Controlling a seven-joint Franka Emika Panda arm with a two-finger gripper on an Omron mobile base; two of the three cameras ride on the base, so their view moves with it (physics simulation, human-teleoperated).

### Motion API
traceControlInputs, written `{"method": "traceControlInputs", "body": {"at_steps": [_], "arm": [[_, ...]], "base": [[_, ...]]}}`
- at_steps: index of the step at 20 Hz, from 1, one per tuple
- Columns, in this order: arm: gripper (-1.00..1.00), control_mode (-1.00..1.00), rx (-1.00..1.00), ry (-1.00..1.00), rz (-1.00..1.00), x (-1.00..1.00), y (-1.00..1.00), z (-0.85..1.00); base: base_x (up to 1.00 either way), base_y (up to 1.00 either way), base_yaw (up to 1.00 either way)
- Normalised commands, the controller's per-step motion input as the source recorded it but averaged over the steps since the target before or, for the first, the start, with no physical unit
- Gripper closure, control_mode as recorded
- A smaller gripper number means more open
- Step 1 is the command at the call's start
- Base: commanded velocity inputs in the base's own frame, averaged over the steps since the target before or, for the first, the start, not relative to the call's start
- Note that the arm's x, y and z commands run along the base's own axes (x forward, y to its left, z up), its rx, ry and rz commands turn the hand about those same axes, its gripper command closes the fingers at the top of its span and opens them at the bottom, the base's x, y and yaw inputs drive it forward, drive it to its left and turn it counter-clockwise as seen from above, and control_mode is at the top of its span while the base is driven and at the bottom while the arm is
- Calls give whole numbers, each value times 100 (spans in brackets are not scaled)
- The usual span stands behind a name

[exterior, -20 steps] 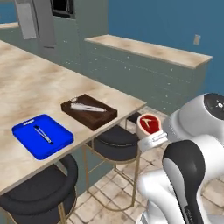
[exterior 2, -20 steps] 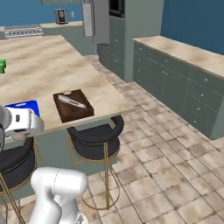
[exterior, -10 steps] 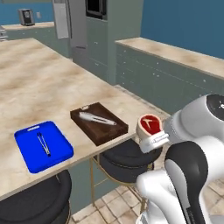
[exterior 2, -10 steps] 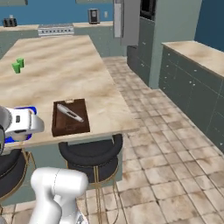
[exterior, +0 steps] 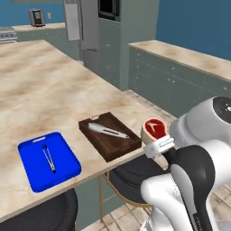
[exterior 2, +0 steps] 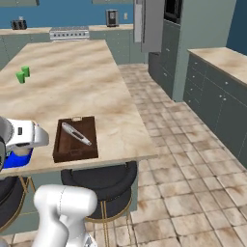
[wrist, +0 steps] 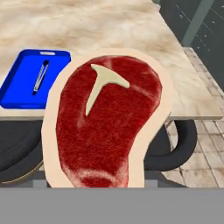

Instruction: Gather the lemon wedge and squash from the fridge and place them on a tray on the dining counter. Then gather the chicken drumstick and steak from the fridge and place them on the other tray.

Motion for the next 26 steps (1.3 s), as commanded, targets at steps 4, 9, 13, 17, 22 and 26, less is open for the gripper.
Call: {"method": "traceControlInputs", "body": {"at_steps": [4,9,13,17,22,26], "arm": [[100,100,0,0,0,0,0,0],[100,-100,3,15,12,100,-5,-2],[100,-100,-4,9,1,100,7,-16],[100,-100,-9,6,0,100,27,-39],[100,-100,-10,3,0,99,23,-63],[100,-100,-10,1,1,97,14,-72]], "base": [[100,0,16],[0,0,0],[0,0,0],[0,0,0],[0,0,0],[0,0,0]]}}
